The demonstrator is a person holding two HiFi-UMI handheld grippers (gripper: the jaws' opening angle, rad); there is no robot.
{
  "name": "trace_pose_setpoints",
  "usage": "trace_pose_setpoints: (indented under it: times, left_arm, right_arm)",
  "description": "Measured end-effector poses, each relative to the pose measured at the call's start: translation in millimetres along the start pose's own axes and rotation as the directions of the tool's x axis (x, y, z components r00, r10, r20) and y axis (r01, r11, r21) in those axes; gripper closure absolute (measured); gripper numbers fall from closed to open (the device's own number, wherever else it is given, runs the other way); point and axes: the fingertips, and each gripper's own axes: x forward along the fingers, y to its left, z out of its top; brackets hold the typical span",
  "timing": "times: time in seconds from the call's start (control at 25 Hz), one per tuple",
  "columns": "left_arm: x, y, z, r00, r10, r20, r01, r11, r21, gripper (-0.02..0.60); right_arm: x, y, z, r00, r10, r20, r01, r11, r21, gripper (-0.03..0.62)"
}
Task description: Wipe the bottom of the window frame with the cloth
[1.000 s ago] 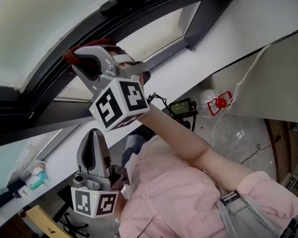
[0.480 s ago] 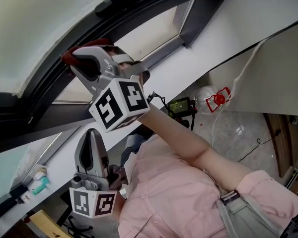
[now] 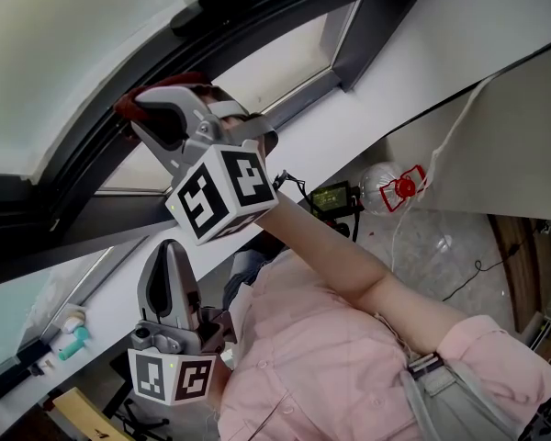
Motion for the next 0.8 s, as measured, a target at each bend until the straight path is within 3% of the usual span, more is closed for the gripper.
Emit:
trace_pose_setpoints:
  times: [0.8]
  left_arm:
    - [3.0,-5.6,-1.5,1.0,0.022,0.008,-0.022,1.0,0.003,0.588]
  right_arm:
    - [-3.7,-7.3,-4.7,1.0,0.001,0.01,-0.001,1.0,0.01,0.52]
